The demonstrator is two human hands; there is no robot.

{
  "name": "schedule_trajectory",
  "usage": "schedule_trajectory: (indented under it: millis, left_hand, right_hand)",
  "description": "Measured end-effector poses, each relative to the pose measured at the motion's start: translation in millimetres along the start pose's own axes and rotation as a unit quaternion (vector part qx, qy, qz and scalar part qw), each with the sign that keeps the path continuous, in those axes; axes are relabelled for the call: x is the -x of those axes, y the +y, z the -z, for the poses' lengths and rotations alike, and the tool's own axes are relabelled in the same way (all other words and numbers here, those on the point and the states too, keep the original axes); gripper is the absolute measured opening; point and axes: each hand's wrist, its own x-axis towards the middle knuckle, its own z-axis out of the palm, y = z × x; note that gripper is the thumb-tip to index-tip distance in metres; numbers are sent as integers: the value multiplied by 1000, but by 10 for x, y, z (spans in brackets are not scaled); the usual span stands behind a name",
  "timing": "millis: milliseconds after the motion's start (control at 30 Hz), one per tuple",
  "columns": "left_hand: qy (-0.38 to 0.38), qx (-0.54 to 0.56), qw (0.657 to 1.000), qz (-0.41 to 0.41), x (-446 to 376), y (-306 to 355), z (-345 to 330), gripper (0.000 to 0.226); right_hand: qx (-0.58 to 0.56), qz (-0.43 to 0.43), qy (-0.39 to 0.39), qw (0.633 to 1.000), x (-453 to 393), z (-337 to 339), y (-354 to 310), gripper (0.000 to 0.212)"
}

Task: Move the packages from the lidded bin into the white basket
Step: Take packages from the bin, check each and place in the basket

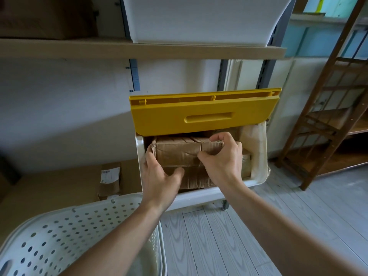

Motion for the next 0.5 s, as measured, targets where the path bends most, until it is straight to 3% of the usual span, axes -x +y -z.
schedule_trajectory:
  millis: [500]
  left_hand:
    - [23,8,991,-128,534,179,538,60]
  right_hand:
    - [5,125,127,984,747,268,-621,50]
